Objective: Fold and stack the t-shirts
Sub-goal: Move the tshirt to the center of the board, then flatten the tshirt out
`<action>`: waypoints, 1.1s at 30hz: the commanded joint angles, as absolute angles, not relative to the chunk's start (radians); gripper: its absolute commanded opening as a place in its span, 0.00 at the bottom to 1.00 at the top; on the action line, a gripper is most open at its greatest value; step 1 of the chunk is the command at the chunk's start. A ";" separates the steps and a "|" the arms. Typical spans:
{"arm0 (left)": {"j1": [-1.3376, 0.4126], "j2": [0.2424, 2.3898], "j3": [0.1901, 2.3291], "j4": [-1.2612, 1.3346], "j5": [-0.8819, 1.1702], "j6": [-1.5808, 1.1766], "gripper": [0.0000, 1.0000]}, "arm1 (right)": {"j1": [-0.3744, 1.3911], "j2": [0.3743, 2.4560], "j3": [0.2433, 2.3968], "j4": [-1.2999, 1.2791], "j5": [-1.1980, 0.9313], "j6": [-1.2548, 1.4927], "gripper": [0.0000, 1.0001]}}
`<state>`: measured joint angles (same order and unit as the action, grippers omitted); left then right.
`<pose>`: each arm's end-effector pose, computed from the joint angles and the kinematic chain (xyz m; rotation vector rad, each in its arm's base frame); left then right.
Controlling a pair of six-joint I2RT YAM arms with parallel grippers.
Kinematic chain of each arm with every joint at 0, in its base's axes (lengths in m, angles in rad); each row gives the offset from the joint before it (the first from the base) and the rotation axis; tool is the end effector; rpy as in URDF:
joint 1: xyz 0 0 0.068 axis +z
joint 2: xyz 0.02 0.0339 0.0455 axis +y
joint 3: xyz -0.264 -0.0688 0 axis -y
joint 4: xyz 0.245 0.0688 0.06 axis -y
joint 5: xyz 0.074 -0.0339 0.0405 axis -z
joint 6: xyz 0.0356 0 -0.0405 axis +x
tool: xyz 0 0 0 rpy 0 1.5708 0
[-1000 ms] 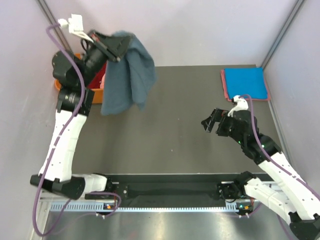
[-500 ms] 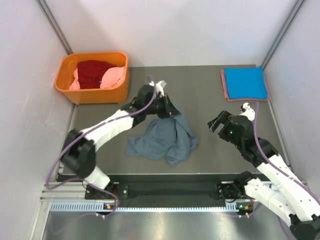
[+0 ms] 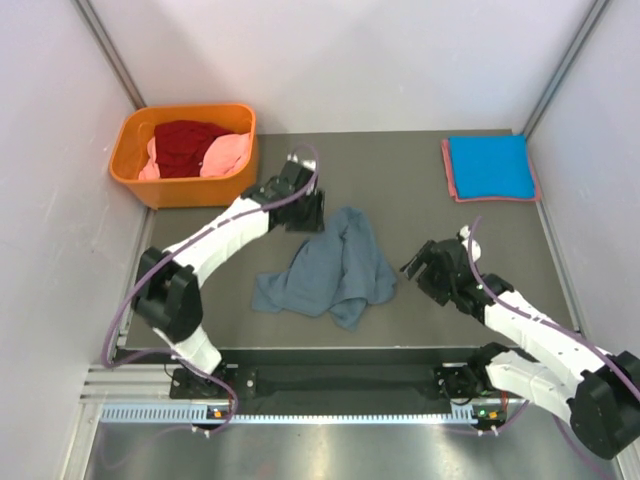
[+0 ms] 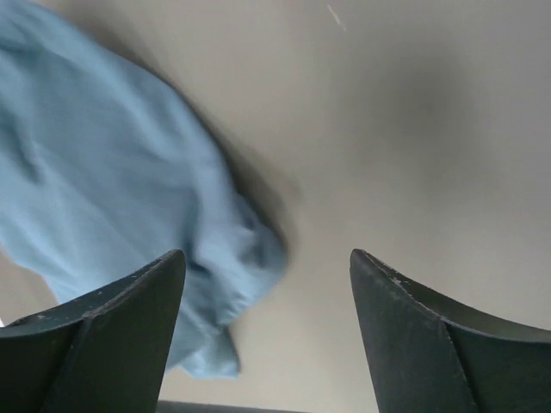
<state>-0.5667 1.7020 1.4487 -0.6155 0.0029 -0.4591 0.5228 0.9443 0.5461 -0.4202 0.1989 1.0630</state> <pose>0.3185 -0.2028 0.2882 0.1354 2.4903 -0.4513 0.1670 0.0881 0.2082 0.7406 2.3160 0.5136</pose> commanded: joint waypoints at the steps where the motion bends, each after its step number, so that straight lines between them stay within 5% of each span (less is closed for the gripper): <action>1: -0.632 1.565 1.280 -0.715 -0.043 -0.413 0.51 | 0.544 0.928 0.467 -0.261 0.123 1.195 0.76; 14: -0.733 1.416 0.885 -0.537 0.028 -0.555 0.61 | 0.675 1.160 0.465 -0.113 0.117 1.258 0.75; 16: -0.733 1.443 0.861 -0.496 0.037 -0.557 0.59 | 0.675 1.175 0.459 -0.114 0.136 1.259 0.63; 18: -0.733 1.489 0.865 -0.489 0.051 -0.554 0.51 | 0.675 1.167 0.454 -0.112 0.184 1.252 0.41; 20: -0.733 1.517 0.885 -0.503 0.026 -0.554 0.20 | 0.673 1.143 0.474 -0.147 0.230 1.207 0.30; 22: -0.733 1.539 0.919 -0.556 -0.038 -0.558 0.00 | 0.666 1.114 0.497 -0.233 0.310 1.163 0.00; 33: -0.718 1.382 1.120 -0.833 -0.373 -0.526 0.00 | 0.551 0.850 0.607 -0.609 0.603 0.930 0.00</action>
